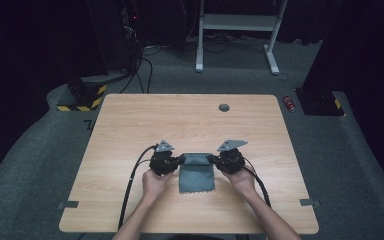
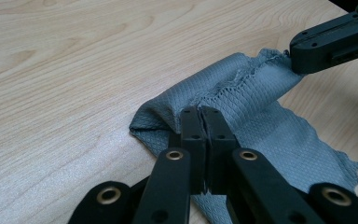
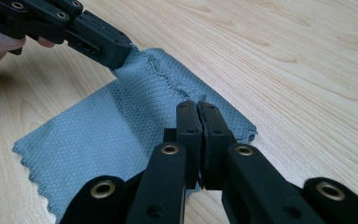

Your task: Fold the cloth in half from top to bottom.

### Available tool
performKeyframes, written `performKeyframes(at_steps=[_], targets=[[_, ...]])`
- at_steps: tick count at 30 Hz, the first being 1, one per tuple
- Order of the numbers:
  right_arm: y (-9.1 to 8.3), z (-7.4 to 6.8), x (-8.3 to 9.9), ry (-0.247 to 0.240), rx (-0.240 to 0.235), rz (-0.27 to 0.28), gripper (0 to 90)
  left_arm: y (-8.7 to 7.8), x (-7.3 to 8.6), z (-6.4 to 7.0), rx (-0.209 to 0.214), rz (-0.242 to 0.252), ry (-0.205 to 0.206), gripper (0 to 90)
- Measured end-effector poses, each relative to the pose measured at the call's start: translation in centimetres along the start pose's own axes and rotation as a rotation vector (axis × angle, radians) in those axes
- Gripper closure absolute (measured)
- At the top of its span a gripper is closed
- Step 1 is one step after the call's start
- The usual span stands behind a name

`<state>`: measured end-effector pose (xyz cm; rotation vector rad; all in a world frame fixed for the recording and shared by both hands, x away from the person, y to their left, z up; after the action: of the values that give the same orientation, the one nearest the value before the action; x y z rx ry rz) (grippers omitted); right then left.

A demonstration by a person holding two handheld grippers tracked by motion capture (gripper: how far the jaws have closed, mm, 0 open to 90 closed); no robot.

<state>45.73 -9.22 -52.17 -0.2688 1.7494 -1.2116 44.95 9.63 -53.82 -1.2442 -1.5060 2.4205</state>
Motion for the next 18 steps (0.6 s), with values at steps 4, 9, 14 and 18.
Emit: performKeyframes(at_steps=[4, 9, 14, 18], targets=[[-0.19, -0.23, 0.13, -0.006, -0.002, 0.000, 88.0, -0.17, 0.08, 0.23, -0.001, 0.003, 0.004, 88.4], [-0.36, -0.31, 0.24, -0.010, -0.006, 0.004, 88.0, -0.27, 0.30, 0.39, 0.010, 0.008, 0.001, 88.4], [-0.46, -0.41, 0.30, -0.010, -0.011, 0.004, 88.0, -0.53, 0.35, 0.47, 0.021, 0.013, -0.005, 88.3], [-0.62, -0.59, 0.51, -0.017, -0.011, 0.005, 88.0, -0.74, 0.45, 0.78, 0.018, 0.015, 0.005, 88.3]])
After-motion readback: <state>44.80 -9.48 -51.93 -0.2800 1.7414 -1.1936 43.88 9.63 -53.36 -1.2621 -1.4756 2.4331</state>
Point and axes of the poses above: each handheld gripper's, and its own axes: y roughly forward along the jaws, x roughly out of its underside, z roughly to its right, the point moved 6 cm from there along y, roughly forward along the jaws, and after that the axes turned 14 degrees about -z, right-handed, at the moved point
